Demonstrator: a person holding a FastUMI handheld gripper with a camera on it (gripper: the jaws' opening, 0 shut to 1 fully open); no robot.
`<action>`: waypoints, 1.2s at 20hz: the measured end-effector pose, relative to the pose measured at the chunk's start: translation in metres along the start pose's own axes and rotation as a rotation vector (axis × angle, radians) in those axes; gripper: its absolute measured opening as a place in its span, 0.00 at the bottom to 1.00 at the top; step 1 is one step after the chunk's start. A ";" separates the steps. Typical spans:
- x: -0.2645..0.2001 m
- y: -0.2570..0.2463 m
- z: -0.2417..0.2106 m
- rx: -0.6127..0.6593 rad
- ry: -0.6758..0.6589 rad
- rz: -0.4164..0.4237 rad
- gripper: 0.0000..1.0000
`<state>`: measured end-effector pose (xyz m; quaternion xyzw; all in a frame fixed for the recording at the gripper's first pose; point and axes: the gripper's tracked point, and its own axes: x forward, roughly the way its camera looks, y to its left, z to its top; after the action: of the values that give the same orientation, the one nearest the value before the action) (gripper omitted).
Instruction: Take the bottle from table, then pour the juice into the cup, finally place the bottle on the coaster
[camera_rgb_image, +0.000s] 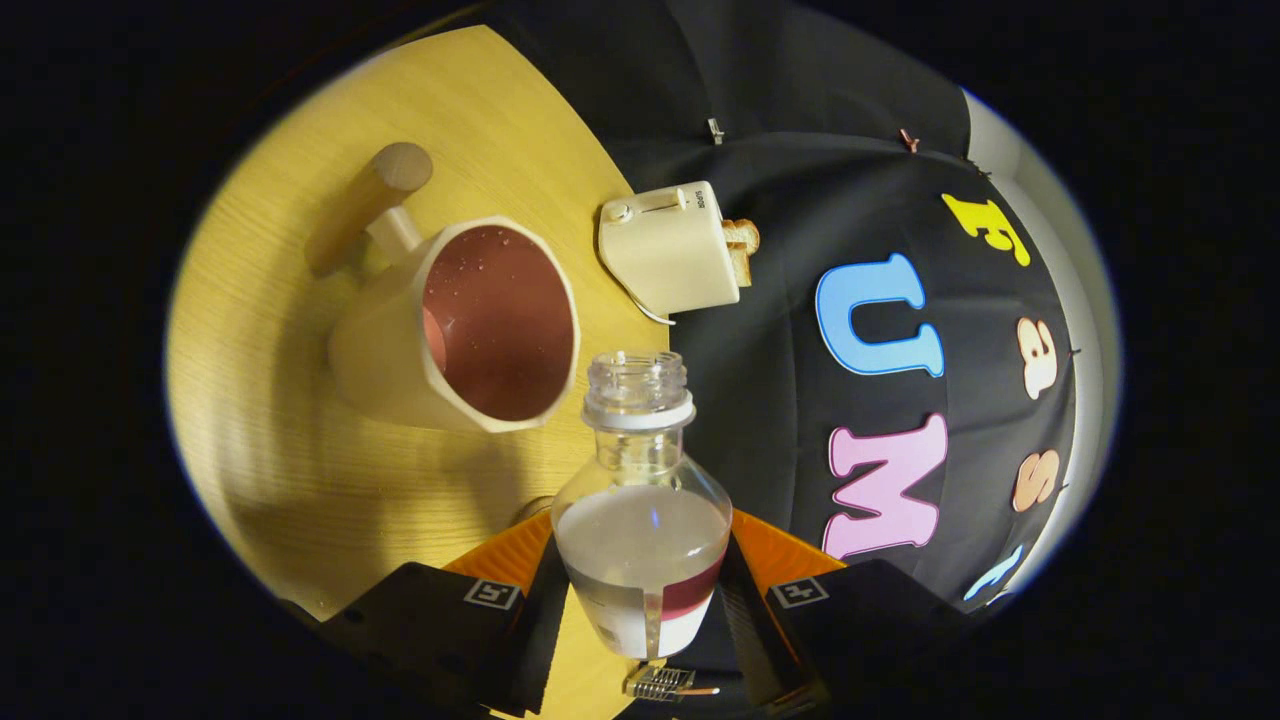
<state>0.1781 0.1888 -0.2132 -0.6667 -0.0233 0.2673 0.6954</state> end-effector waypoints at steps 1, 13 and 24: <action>-0.001 0.000 -0.001 -0.029 -0.002 -0.001 0.75; 0.015 -0.003 0.018 -0.262 -0.093 0.008 0.75; 0.022 -0.011 0.031 -0.417 -0.149 -0.021 0.75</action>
<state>0.1883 0.2266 -0.2062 -0.7741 -0.1364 0.2979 0.5417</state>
